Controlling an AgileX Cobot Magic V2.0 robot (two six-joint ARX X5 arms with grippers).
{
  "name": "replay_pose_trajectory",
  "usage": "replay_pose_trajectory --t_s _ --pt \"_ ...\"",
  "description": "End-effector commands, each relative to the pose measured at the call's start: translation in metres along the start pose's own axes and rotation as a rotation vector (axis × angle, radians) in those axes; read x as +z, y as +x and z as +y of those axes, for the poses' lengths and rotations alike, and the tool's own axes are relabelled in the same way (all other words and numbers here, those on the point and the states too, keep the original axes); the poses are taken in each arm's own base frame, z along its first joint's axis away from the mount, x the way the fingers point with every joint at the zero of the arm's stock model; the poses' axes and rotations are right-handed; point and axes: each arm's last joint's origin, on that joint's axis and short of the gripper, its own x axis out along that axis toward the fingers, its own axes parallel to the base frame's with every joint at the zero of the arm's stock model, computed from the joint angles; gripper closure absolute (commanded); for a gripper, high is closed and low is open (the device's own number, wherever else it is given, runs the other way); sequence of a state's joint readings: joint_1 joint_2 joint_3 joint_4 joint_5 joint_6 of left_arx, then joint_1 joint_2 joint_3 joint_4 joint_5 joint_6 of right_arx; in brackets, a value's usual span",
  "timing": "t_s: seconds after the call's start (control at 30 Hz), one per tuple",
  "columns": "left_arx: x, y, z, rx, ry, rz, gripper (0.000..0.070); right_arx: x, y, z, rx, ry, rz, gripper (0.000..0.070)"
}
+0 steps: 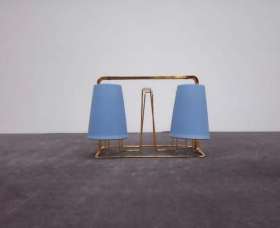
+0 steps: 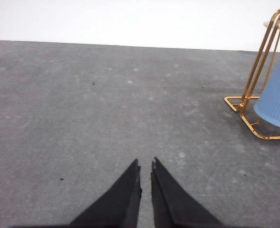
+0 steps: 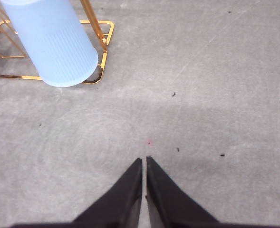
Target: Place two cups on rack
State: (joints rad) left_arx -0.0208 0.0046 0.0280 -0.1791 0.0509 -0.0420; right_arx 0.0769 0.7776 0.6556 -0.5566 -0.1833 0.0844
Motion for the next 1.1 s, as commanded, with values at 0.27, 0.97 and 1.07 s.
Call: replay_pose_trajectory --t_s 0.27,0.97,1.07 --pt "-0.006 0.002 0.001 0.006 -0.004 0.020 0.0677 0.003 0.000 0.000 0.000 0.011 -0.012 0.0690" --pt "-0.005 0.001 0.001 0.005 -0.005 0.020 0.0677 -0.060 -0.008 -0.008 -0.051 -0.208 -0.433 0.0690" --pt "-0.005 0.001 0.001 0.005 -0.004 0.020 0.0677 -0.086 0.001 -0.011 -0.051 -0.220 -0.510 0.0690"
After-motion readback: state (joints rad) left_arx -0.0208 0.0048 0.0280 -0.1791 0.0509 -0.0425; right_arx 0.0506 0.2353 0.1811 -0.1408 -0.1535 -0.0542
